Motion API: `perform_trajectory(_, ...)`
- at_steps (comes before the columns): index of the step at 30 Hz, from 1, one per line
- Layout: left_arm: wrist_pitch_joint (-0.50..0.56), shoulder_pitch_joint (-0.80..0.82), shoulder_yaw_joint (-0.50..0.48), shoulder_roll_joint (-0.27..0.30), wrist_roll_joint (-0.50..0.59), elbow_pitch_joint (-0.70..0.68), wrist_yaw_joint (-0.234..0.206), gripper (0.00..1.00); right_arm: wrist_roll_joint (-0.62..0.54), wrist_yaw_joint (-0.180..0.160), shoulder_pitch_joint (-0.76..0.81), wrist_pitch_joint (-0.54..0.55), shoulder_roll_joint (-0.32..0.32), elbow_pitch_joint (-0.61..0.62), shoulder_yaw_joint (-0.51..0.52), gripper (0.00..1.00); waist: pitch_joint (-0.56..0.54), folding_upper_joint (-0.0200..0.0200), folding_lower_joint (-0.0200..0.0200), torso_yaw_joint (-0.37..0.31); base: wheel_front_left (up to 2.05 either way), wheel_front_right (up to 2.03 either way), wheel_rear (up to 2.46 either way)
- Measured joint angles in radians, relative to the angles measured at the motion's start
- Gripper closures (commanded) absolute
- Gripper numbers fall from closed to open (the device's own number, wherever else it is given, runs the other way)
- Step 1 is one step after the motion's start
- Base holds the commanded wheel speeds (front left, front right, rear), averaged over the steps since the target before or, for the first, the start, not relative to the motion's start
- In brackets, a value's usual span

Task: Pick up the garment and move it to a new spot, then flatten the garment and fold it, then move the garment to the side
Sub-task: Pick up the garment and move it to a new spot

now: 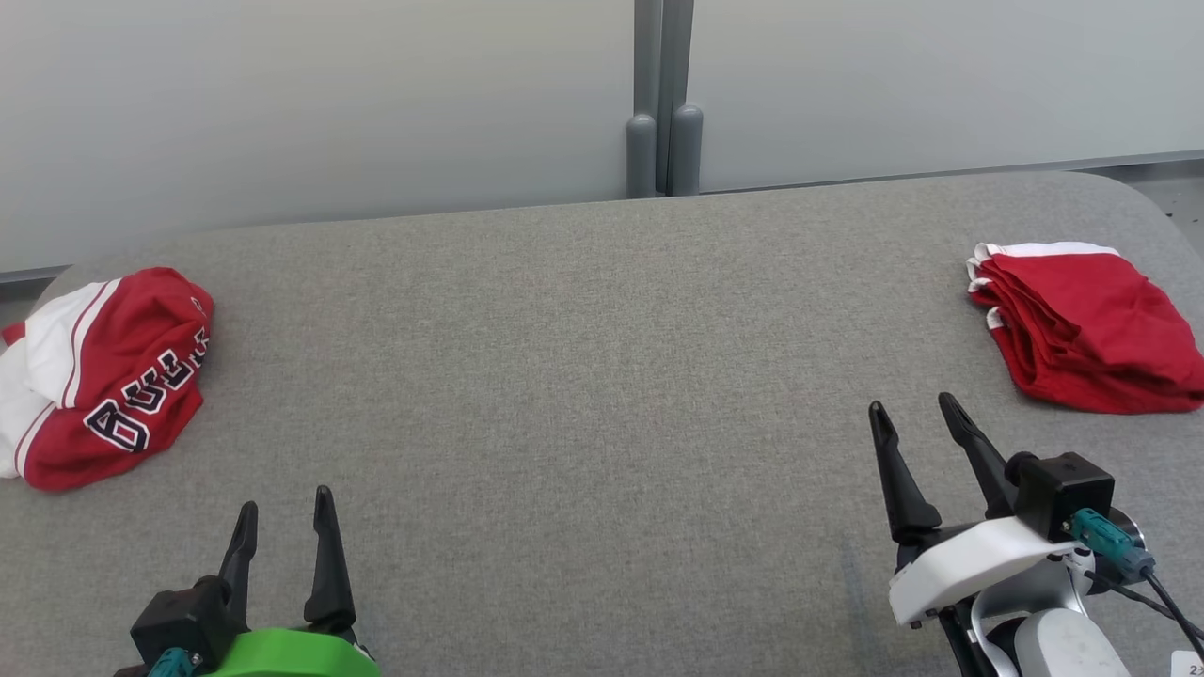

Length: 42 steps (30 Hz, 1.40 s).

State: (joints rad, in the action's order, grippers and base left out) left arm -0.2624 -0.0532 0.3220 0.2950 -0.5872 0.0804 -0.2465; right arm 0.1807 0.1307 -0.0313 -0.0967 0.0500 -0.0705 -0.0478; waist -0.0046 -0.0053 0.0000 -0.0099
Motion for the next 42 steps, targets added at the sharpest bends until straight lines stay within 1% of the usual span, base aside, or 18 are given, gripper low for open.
perform_trajectory(12,0.000,0.002,0.003,0.002,0.001,-0.002,0.000,0.00,-0.002,0.000,0.002,0.003,0.000,0.005,0.000,0.00,0.002,0.0000,0.0000,0.014,0.00,0.00,0.00)
perform_trajectory(19,0.004,0.015,0.009,0.001,0.002,-0.004,-0.002,0.00,-0.008,0.000,0.007,0.006,0.000,0.006,0.002,0.00,0.002,0.0000,0.0000,0.061,0.00,0.00,0.00)
perform_trajectory(25,0.006,0.020,0.006,0.004,0.004,-0.003,-0.006,0.00,-0.007,0.000,0.007,-0.001,0.000,0.008,-0.004,0.00,0.003,0.0000,0.0000,0.148,0.00,0.00,0.00)
perform_trajectory(36,0.005,0.016,-0.011,0.013,0.003,-0.006,-0.009,0.00,-0.003,0.000,0.001,-0.003,-0.001,0.006,-0.026,0.00,0.006,0.0000,0.0000,0.359,0.00,0.00,0.00)
perform_trajectory(40,0.005,0.015,-0.012,0.013,0.002,-0.009,-0.009,0.00,-0.003,0.000,-0.006,-0.003,-0.001,0.005,-0.027,0.00,0.009,0.0000,0.0000,0.427,0.00,0.00,0.00)
perform_trajectory(41,0.005,0.015,-0.012,0.013,0.002,-0.009,-0.009,0.00,-0.003,0.000,-0.006,-0.003,-0.001,0.005,-0.027,0.00,0.009,0.0000,0.0000,0.427,0.00,0.00,0.00)
perform_trajectory(42,0.005,0.014,-0.013,0.013,0.002,-0.013,-0.009,0.00,-0.003,0.000,-0.010,-0.003,-0.001,0.004,-0.029,0.00,0.012,0.0000,0.0000,0.454,0.00,0.00,0.00)
